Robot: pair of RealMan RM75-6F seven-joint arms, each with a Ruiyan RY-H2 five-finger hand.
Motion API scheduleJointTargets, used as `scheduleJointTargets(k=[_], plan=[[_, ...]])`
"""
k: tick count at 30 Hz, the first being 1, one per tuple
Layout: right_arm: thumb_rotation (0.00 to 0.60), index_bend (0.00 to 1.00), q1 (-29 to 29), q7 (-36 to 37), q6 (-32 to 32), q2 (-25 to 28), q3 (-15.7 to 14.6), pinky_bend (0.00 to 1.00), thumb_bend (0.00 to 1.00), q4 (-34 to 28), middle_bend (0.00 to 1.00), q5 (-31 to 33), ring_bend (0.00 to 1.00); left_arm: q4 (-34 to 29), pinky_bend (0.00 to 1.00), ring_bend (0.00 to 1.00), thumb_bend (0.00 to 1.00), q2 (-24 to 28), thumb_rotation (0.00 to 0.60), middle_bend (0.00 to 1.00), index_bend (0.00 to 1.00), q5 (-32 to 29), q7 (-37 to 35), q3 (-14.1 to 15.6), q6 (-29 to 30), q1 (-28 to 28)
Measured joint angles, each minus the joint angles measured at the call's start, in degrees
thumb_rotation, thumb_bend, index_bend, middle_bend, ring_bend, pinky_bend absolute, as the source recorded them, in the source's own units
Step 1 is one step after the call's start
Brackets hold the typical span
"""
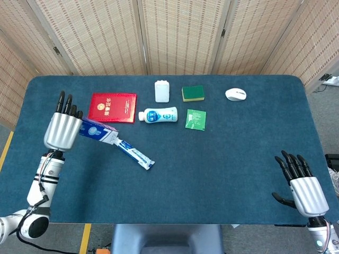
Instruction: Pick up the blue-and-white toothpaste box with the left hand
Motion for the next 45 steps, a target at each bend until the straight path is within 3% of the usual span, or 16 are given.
scheduleJointTargets(k=[4,11,22,29,31,32,34,36,45], plan=[[0.6,0.0,0.12,-0.09,-0.21,-0.02,0.07,0.0,0.18,0.06,0.0,0.1,0.0,0.67,0.0,0.14,0.25,2.72,0.6,0.37,0.48,3.29,-1.49,0.05,-0.33,0.78],[0.6,0.0,0.15,-0.66,-0.36,-0.14,0.08,0.0,0.18,-0.08,0.0,0.25,0.0,-3.02,0.0,0.15,0.25,2.92,0.6,0.37,0.48,2.06,-7.41,-1.36,-1.5,2.32],[0.6,0.0,0.19,-0.8,-0.43,-0.12,0.03,0.0,0.18,-0.17,0.0,0.25,0.0,-9.15,0.0,0.14,0.25,1.32,0.6,0.37,0.48,-6.87,-26.66,-4.63,-10.44,4.73],[0.6,0.0,0.25,-0.81,-0.54,-0.17,0.11,0.0,0.18,-0.09,0.0,0.39,0.0,-2.47,0.0,0.13,0.25,-3.22,0.6,0.37,0.46,-7.96,-40.75,-4.4,-20.09,6.3],[0.6,0.0,0.36,-0.91,-0.81,-0.19,0.11,0.0,0.18,-0.1,0.0,0.49,0.0,0.81,0.0,0.09,0.25,-5.03,0.6,0.31,0.39,-7.17,-43.29,-4.03,-21.57,6.77],[0.6,0.0,0.37,-0.97,-0.82,-0.2,0.1,0.0,0.18,-0.13,0.0,0.49,0.0,2.25,0.0,0.06,0.25,-5.82,0.6,0.23,0.32,-6.78,-44.12,-3.82,-22.08,6.95],[0.6,0.0,0.34,-0.96,-0.71,-0.2,0.08,0.0,0.18,-0.17,0.0,0.42,0.0,5.24,0.0,0.01,0.22,-7.23,0.6,0.06,0.12,-6.37,-45.07,-3.02,-23.76,7.11],[0.6,0.0,0.31,-0.91,-0.64,-0.21,0.08,0.0,0.18,-0.17,0.0,0.42,0.0,6.53,0.0,0.0,0.2,-7.75,0.6,0.0,0.01,-6.8,-44.38,-2.32,-25.34,6.95],[0.6,0.0,0.4,-1.04,-0.85,-0.18,0.15,0.0,0.18,-0.17,0.0,0.66,0.0,7.81,0.0,0.0,0.19,-9.57,0.6,0.0,0.0,-7.21,-32.92,0.53,-21.1,6.36]])
